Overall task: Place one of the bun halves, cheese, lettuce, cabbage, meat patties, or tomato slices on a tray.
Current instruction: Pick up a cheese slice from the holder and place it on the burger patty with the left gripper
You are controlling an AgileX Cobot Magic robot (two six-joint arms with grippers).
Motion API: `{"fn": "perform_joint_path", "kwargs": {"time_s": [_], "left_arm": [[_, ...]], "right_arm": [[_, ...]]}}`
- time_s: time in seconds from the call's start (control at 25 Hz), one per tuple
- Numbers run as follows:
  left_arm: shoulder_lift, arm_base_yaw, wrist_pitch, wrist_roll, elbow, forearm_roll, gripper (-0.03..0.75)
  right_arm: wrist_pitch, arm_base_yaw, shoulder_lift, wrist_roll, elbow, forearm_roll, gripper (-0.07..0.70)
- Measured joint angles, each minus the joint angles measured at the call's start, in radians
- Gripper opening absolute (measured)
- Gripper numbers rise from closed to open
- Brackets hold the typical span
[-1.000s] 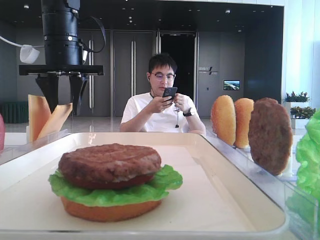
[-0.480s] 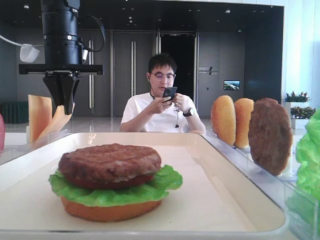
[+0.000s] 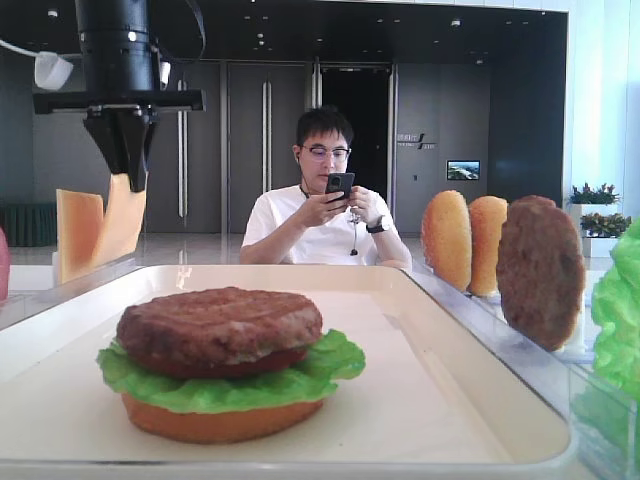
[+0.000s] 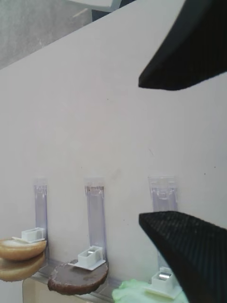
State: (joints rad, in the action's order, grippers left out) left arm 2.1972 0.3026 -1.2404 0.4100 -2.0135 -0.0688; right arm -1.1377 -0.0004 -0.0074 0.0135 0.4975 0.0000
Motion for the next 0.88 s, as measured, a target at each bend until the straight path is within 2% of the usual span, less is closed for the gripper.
{"fn": "perform_joint_path", "kwargs": {"time_s": [0.52,0.88], "left_arm": [[-0.186,0.0,0.0,-0.021,0.0,-0.004,0.032],[-0.232,0.0,-0.001,-0.022,0.003,0.011,0.032]], "right_arm": [[0.0,0.0,0.0,0.0,0.0,0.0,0.535],[0.0,0.0,0.0,0.0,0.0,0.0,0.535]]}}
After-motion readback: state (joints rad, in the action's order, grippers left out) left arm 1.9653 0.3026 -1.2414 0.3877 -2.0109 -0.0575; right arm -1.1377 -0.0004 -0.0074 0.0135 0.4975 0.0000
